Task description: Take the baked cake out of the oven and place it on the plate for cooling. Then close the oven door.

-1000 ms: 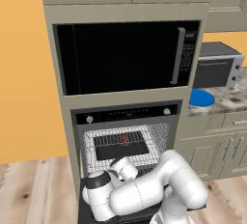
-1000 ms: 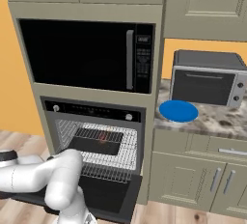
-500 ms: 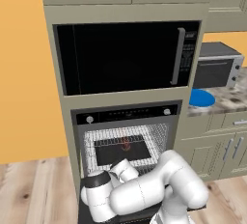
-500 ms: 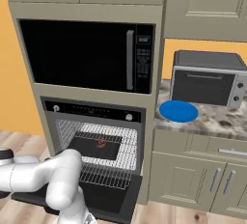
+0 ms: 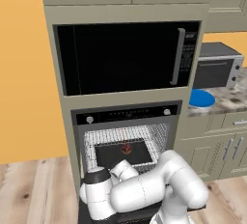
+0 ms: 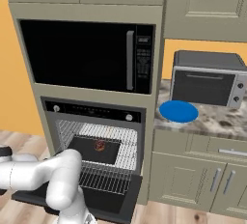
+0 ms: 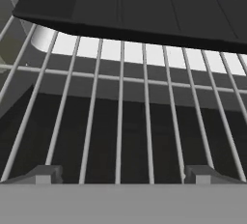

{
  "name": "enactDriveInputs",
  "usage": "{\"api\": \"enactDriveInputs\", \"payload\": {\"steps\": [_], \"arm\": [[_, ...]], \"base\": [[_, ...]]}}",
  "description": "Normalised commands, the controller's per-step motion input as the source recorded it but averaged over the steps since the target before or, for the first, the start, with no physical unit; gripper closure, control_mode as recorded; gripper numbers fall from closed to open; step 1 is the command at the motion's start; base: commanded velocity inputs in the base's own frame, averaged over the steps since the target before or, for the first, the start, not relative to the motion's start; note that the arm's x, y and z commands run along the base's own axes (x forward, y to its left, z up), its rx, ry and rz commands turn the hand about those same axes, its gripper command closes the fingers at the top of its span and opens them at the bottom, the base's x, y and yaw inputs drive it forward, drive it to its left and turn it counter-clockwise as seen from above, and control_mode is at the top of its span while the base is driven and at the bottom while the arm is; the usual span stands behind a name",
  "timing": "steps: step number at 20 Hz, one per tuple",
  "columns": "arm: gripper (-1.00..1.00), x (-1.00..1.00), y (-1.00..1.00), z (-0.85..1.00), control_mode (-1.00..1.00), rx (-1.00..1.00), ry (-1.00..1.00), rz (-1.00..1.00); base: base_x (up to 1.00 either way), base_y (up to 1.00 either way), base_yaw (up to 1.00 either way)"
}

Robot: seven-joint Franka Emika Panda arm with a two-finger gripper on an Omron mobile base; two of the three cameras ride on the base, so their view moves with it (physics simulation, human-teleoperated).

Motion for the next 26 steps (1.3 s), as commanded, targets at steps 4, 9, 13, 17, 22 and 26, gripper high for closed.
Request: {"api": "enactDriveInputs", "payload": {"steps": [4, 9, 13, 17, 22, 26], "arm": [[-1.00, -0.91, -0.50, -0.88, -1.00, 0.01, 0.11, 0.00], [-1.00, -1.00, -0.57, -0.87, -1.00, 0.06, 0.06, -0.02], [-1.00, -1.00, -0.61, -0.87, -1.00, 0.11, 0.02, -0.04], [-1.00, -1.00, -0.66, -0.80, -1.00, 0.13, 0.02, -0.04], [-1.00, -0.53, -0.59, -0.30, -1.00, 0.04, 0.02, -0.02], [-1.00, 0.06, -0.52, 0.28, -1.00, 0.00, 0.00, 0.00]], "base": [[0.00, 0.00, 0.00], [0.00, 0.00, 0.00], [0.00, 0.00, 0.00], [0.00, 0.00, 0.00], [0.00, 0.00, 0.00], [0.00, 0.00, 0.00]]}}
